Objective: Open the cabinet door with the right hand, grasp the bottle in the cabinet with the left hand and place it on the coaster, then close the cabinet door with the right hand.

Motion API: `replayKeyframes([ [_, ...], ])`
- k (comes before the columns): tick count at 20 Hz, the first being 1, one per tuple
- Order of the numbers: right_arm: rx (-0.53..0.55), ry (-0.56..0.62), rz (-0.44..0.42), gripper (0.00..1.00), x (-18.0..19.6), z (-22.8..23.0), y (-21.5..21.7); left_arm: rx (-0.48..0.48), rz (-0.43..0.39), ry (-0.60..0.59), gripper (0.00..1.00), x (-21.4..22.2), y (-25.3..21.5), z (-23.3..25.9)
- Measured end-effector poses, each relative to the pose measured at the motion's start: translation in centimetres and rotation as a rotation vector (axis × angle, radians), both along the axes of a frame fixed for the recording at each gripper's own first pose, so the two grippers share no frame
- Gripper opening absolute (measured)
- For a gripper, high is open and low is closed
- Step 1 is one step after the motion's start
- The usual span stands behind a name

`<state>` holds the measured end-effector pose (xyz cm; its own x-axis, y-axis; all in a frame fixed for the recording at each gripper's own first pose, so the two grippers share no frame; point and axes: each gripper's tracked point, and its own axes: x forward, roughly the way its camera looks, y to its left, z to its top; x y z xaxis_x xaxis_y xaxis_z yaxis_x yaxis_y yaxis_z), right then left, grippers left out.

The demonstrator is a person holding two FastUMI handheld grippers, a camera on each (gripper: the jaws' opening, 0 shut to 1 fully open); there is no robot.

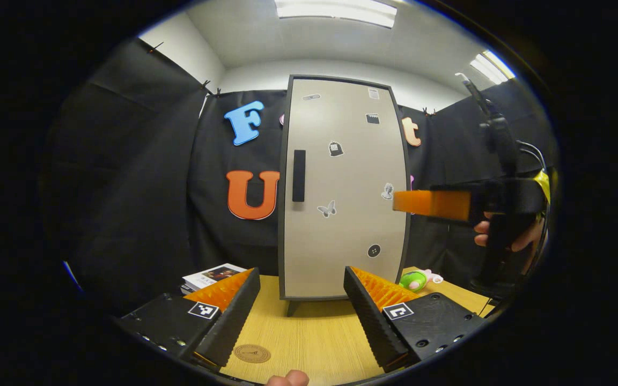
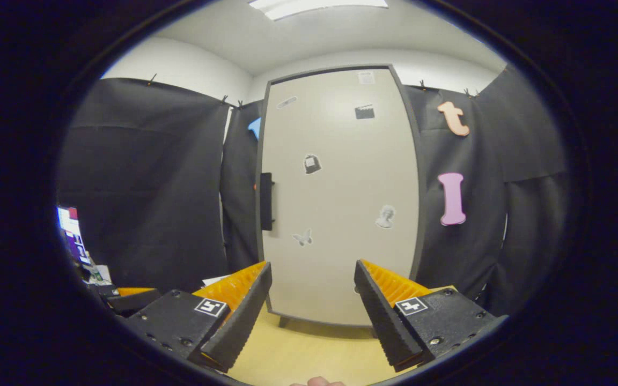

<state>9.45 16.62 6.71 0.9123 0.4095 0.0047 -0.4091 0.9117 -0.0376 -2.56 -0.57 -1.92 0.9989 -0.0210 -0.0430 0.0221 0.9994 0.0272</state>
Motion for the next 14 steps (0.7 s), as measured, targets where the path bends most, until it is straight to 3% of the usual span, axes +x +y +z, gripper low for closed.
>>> replayKeyframes([
  [6,0.018,0.031,0.071,0.99,6.9,1.6,7.6,-0.024,0.001,0.034,0.95,-1.0,0.2,-1.2],
  [13,-0.001,0.082,0.073,0.98,14.1,1.4,13.9,-0.006,-0.001,0.008,0.95,-0.8,1.0,-0.9],
  [14,-0.003,0.1,0.077,0.94,14.6,1.1,14.7,-0.007,0.003,0.008,0.95,-0.7,1.3,-0.9],
])
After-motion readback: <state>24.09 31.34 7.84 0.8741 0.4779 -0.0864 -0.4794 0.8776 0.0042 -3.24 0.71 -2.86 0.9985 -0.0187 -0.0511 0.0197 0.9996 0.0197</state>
